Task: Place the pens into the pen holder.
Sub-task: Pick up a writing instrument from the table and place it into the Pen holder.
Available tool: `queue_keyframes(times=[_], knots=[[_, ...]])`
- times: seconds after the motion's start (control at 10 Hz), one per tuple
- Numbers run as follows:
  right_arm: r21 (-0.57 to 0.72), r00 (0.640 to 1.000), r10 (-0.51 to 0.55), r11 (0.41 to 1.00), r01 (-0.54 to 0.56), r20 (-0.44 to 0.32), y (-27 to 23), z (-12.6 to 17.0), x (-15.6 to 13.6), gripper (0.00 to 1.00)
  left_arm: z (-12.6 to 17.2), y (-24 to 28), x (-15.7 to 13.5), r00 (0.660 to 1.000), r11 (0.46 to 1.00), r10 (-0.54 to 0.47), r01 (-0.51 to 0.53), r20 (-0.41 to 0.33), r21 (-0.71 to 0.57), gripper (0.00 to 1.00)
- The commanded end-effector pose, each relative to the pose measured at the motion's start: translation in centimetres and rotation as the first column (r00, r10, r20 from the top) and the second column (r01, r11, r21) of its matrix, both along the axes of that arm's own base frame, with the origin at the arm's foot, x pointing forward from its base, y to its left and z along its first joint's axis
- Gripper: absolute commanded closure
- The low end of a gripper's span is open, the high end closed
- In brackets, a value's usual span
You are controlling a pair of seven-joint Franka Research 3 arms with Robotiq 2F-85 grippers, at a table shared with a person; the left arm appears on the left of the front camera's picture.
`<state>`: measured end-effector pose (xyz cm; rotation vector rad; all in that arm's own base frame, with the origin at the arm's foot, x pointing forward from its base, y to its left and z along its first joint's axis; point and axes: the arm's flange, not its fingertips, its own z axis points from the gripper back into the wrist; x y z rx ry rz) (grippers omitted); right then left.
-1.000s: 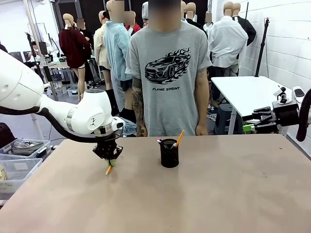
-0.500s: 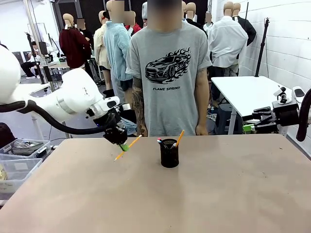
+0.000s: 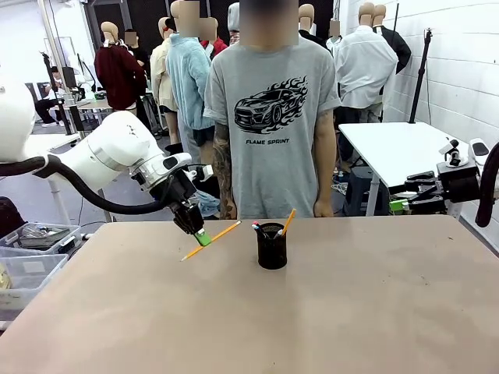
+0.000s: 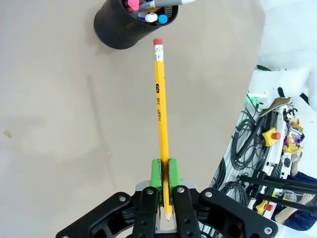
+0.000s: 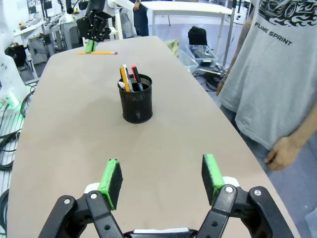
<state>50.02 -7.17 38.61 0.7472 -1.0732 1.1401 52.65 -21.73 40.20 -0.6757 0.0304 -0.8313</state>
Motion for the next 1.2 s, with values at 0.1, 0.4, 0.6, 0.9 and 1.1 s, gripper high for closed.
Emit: queue_keyframes(times=[0.1,0.4,0.6,0.9,1.1], knots=[[-0.013,1.0,0.01,1.0,-0.01,-0.003,0.0,0.0,-0.2,0.19,0.9,0.2,-0.5,0.993,0.986,-0.115,0.118,0.038,-0.115,1.0],[-0.013,1.0,0.01,1.0,-0.01,-0.003,0.0,0.0,-0.2,0.19,2.9,-0.2,1.4,0.958,0.898,-0.245,0.283,0.152,-0.337,1.0],[-0.013,1.0,0.01,1.0,-0.01,-0.003,0.0,0.0,-0.2,0.19,3.2,-1.1,3.8,0.921,0.801,-0.302,0.385,0.246,-0.459,1.0],[-0.013,1.0,0.01,1.0,-0.01,-0.003,0.0,0.0,-0.2,0.19,2.7,-3.5,8.1,0.88,0.597,-0.309,0.475,0.361,-0.647,1.0],[-0.013,1.0,0.01,1.0,-0.01,-0.003,0.0,0.0,-0.2,0.19,2.7,-3.2,6.1,0.88,0.689,-0.299,0.466,0.369,-0.554,1.0]])
